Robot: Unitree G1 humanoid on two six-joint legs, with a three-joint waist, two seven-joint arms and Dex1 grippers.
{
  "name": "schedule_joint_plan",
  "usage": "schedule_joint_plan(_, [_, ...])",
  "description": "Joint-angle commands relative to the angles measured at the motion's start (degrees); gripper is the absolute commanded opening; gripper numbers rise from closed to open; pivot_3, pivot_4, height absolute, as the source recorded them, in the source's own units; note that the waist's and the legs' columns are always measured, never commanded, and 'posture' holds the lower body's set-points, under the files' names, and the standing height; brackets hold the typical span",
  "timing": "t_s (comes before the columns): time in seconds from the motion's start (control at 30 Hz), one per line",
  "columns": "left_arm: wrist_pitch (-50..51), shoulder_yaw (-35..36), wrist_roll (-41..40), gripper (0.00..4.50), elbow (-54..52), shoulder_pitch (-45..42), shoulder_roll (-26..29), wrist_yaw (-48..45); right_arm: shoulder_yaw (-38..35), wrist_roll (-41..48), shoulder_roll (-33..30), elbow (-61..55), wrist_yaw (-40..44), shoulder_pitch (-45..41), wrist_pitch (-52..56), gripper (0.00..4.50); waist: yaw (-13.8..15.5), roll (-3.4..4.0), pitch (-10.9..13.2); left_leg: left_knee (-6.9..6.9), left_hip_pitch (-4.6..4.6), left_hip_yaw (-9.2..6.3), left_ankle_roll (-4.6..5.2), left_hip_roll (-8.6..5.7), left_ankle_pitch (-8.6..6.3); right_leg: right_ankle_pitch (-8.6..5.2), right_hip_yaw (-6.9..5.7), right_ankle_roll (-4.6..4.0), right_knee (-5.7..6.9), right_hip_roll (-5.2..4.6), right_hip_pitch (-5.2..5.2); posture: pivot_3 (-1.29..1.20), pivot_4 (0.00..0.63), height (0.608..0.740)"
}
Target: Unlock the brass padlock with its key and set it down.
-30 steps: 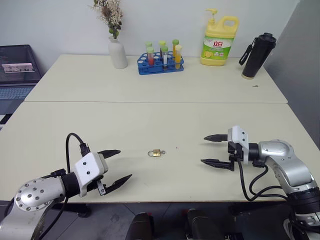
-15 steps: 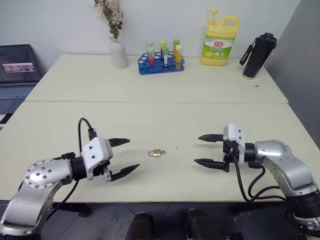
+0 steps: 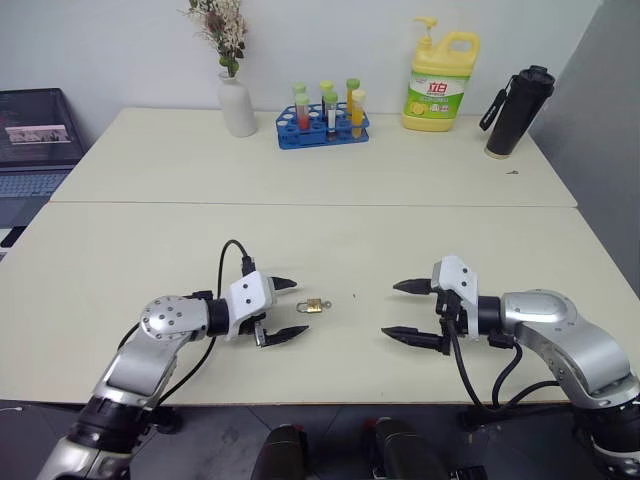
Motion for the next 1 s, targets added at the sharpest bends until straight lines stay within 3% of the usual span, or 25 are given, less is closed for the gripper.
schedule_joint_plan(0.03, [-2.3,-1.2,0.8,4.37,3.4,-3.0,-0.7,-1.9,-1.4,1.2,-0.4,-3.1,-0.7,0.3,0.2,4.49,0.0,0.00,0.0,-0.01,0.00,0.00,0.00,0.00,0.00,0.00,0.02,0.00,0.00,0.00,0.00,0.00,0.150,0.740])
schedule_joint_plan(0.53, [-4.2,-4.4,3.3,4.37,10.4,-6.9,-4.4,-4.9,-1.2,2.8,0.0,-4.2,-2.3,1.0,0.3,4.49,0.0,-0.02,0.0,0.01,0.00,-0.02,0.00,0.00,0.00,0.01,0.02,0.01,0.01,0.19,0.02,0.00,0.150,0.740])
schedule_joint_plan(0.63, [-4.3,-4.9,4.0,3.83,10.5,-6.8,-4.1,-5.5,-1.2,3.1,-0.1,-4.5,-2.5,0.8,0.8,4.50,0.0,-0.02,0.0,0.01,0.01,-0.03,0.00,0.00,0.00,0.01,0.02,0.01,0.01,0.19,0.02,0.00,0.150,0.740])
schedule_joint_plan(0.93, [-3.0,-5.2,4.6,1.03,10.5,-6.0,-3.2,-6.1,-1.4,3.6,0.0,-5.2,-3.1,0.1,1.9,4.50,0.0,-0.03,0.0,0.03,0.06,-0.05,0.00,0.01,0.01,0.03,0.01,0.05,0.04,0.20,0.07,0.00,0.150,0.740])
schedule_joint_plan(1.0, [-3.8,-5.4,5.5,0.97,10.9,-6.0,-2.8,-5.6,-1.2,3.4,-0.1,-5.1,-3.1,-0.2,1.7,4.50,0.0,-0.02,0.0,0.03,0.07,-0.05,0.01,0.01,0.01,0.03,0.01,0.05,0.04,0.20,0.07,0.00,0.150,0.740])
